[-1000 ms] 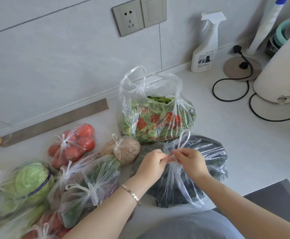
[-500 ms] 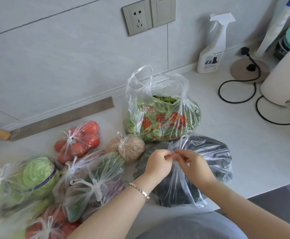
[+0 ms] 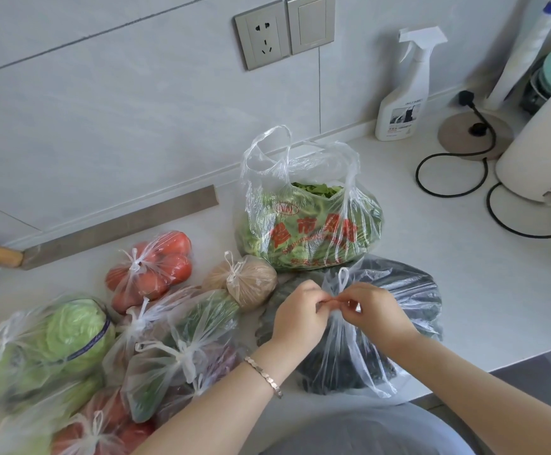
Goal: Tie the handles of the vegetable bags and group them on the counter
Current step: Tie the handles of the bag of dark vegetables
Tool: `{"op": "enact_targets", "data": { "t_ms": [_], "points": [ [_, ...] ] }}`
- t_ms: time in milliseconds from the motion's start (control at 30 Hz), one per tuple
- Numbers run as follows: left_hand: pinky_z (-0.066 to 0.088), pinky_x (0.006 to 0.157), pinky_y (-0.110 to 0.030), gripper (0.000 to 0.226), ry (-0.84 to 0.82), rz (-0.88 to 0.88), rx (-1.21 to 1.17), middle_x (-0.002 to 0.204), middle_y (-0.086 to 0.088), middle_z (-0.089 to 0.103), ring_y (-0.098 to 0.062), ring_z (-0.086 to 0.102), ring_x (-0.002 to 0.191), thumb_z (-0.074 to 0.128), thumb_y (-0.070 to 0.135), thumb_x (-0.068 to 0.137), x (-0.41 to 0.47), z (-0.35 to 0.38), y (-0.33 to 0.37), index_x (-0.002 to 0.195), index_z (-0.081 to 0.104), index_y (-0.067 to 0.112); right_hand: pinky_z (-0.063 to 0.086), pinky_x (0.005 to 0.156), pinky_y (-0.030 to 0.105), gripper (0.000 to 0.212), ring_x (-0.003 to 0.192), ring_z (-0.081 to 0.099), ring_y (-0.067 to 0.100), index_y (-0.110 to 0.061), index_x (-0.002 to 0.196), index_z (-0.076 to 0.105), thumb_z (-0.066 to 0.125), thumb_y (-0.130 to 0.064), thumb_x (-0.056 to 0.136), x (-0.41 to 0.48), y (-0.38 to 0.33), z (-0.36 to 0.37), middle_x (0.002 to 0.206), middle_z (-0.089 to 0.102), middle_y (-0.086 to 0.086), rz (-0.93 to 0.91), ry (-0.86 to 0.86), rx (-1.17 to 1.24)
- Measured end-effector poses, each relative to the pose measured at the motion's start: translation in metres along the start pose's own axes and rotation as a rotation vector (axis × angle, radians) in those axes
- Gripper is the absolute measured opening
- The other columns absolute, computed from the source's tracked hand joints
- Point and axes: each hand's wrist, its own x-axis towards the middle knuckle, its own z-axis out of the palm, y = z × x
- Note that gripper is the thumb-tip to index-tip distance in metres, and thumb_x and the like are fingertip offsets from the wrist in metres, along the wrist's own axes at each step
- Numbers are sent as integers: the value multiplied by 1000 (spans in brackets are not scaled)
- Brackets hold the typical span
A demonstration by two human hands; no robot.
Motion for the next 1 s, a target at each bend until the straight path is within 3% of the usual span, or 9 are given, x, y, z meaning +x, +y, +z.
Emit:
{"op": "enact_targets", "data": {
  "t_ms": [133, 233, 367, 433, 500, 600, 733, 867, 1000],
  "points": [
    [43, 62, -29, 23, 60, 123, 63, 84, 4, 51, -18, 54, 68, 53, 25, 92, -7, 1, -6, 91, 69, 9, 40, 51, 8, 12, 56, 48, 5, -16, 85, 62, 64, -6, 80, 3, -14, -10, 68, 60, -5, 218, -84, 230],
    [44, 62, -26, 21, 51, 228, 99, 90, -1, 58, -18, 57, 70, 52, 19, 91, -11, 4, -13, 93, 69, 7, 31, 42, 13, 6, 42, 35, 5, -15, 82, 63, 66, -11, 80, 11, -13, -25, 58, 55, -6, 431, -349, 385],
    [45, 81, -25, 20, -83, 50, -163, 94, -5, 61, -16, 57, 87, 53, 14, 91, -4, 5, -7, 95, 69, 4, 27, 43, 15, 18, 46, 29, 9, -13, 67, 67, 64, -1, 79, 13, 0, -38, 59, 52, 1, 560, -561, 654],
    [42, 79, -23, 21, -161, -120, -260, 97, -9, 63, -14, 55, 84, 52, 13, 91, 1, 2, 1, 101, 68, 5, 30, 43, 15, 21, 45, 30, 9, -18, 72, 72, 64, 0, 79, 8, 3, -31, 58, 54, 0, 499, -517, 589],
    [40, 64, -16, 22, -220, -269, -329, 94, -18, 65, -7, 49, 67, 49, 12, 92, 5, -1, 5, 104, 67, 7, 35, 45, 15, 25, 45, 36, 9, -27, 76, 73, 68, -2, 77, 2, 4, -18, 57, 58, -4, 393, -351, 458],
    [29, 42, -12, 21, -242, -481, -487, 61, -4, 50, -8, 35, 49, 49, 14, 93, 9, -7, 6, 103, 67, 10, 48, 60, 13, 27, 61, 58, 7, -27, 83, 74, 73, -2, 73, -4, 5, -4, 78, 70, -11, 90, -40, 227],
    [27, 42, -18, 13, -257, -581, -584, 60, 0, 46, -10, 35, 52, 52, 15, 92, 13, -9, 5, 90, 65, 14, 56, 59, 24, 27, 66, 67, 14, -19, 82, 76, 81, -2, 62, -9, 7, 2, 75, 73, -3, -245, 147, -123],
    [24, 41, -19, 18, -244, -562, -554, 55, 1, 42, -10, 30, 46, 54, 19, 91, 12, -8, 8, 99, 68, 9, 42, 60, 3, 24, 66, 53, -3, -21, 87, 75, 69, -1, 75, -8, -8, -3, 79, 69, -9, 52, 44, 28],
    [26, 43, -16, 19, -172, -483, -530, 53, 2, 41, -9, 31, 47, 52, 20, 92, 8, -5, 9, 92, 70, 11, 45, 67, 12, 24, 72, 58, 1, -22, 83, 72, 64, -1, 74, -3, -11, -7, 80, 69, -4, 249, -44, 207]
  ]
}}
